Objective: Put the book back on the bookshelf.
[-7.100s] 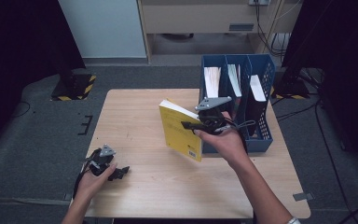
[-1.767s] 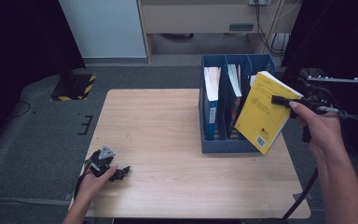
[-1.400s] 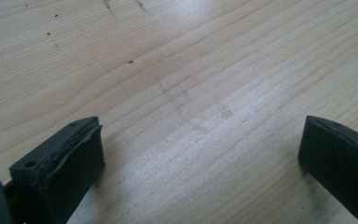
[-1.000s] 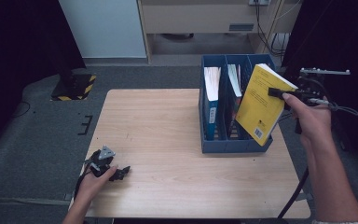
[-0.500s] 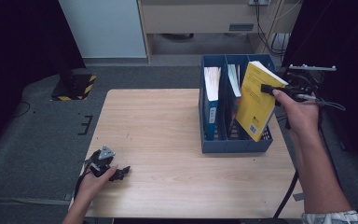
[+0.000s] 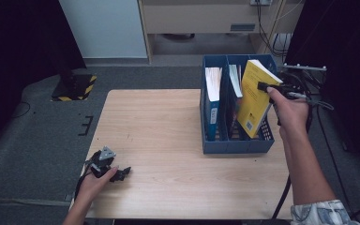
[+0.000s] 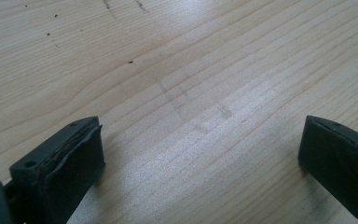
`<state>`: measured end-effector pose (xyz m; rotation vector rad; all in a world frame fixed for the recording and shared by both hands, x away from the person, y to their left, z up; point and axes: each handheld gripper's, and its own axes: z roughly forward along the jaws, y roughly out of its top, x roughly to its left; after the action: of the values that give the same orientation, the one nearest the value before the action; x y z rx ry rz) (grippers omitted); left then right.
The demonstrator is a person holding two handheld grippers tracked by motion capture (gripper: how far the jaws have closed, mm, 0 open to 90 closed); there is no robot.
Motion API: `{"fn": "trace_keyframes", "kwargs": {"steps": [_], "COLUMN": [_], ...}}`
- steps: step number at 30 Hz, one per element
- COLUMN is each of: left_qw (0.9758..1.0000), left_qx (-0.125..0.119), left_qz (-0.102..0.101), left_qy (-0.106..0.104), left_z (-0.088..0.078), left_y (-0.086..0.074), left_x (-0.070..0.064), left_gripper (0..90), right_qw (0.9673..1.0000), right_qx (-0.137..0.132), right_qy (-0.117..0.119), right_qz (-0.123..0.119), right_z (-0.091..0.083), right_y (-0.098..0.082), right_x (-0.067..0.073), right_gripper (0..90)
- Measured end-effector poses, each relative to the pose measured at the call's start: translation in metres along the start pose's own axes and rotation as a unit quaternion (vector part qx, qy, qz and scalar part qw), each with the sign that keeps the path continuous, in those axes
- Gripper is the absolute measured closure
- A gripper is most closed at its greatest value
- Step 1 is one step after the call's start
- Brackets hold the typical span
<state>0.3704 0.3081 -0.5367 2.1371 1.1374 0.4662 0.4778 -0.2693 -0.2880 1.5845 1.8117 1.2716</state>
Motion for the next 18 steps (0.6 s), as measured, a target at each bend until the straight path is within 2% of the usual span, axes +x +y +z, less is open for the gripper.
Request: {"fn": "trace_keyframes", "kwargs": {"steps": [14,18], "left_qw": [1.0,1.0], "left_qx": [0.0,0.0], "left_qz": [0.0,0.0], "left_qy": [0.0,0.0], "left_z": [0.0,0.0], "left_y": [0.0,0.0], "left_x": [0.0,0.0], "left_gripper": [0.0,0.0], "right_qw": [0.9995,0.9995], "right_qx": [-0.017,-0.017], "right_qy": [-0.017,-0.02], "right_qz": [0.018,0.017], "right_z": [0.024,0.029], "right_y": [-0.008,-0.01], "right_x": [0.004,0.006], "right_gripper": [74.6,74.5]}}
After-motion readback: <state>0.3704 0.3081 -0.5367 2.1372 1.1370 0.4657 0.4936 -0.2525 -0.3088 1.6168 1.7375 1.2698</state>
